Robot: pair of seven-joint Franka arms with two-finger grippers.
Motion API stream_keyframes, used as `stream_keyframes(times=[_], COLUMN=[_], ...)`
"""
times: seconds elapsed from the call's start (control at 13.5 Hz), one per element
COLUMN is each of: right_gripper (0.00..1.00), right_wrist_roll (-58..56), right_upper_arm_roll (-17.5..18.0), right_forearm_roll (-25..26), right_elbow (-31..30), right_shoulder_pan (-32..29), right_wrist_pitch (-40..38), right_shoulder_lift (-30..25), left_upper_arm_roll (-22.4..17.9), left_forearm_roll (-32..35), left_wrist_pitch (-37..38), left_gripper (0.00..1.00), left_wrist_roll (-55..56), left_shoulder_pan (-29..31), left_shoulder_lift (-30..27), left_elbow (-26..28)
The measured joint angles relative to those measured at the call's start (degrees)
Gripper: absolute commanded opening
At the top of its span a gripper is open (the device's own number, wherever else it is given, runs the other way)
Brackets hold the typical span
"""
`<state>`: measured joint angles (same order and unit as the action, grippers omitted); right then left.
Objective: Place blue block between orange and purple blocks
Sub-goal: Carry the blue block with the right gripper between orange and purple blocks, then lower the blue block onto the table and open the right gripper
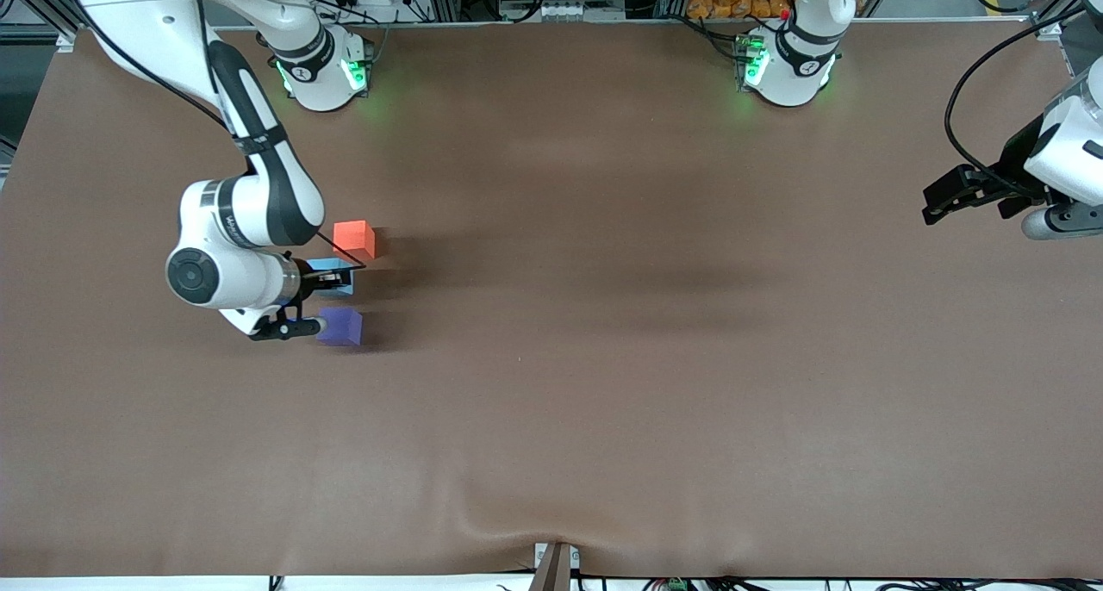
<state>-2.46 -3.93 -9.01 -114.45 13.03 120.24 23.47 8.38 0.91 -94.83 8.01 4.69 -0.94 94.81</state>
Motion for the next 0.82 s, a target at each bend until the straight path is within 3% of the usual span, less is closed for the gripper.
stream_keyframes(times=[0.67, 0.82], right_gripper=[0.12, 0.17], right_wrist_roll=[4.19, 5.55], right_upper_arm_roll=[0.07, 0.08], right_forearm_roll=[-0.01, -0.01], right_elbow=[-0.17, -0.18], right_shoulder_pan=[1.15, 1.99], right_wrist_pitch=[5.18, 5.88], right_shoulder_lift=[3.31, 3.72], left_upper_arm_roll=[0.0, 0.0], left_forearm_roll=[0.0, 0.0], left_wrist_pitch=[-0.39, -0.39], left_gripper=[1.0, 1.0], left_wrist_roll=[0.0, 0.0], left_shoulder_pan=[0.0, 0.0], left_shoulder_lift=[0.0, 0.0], left_elbow=[0.23, 0.26])
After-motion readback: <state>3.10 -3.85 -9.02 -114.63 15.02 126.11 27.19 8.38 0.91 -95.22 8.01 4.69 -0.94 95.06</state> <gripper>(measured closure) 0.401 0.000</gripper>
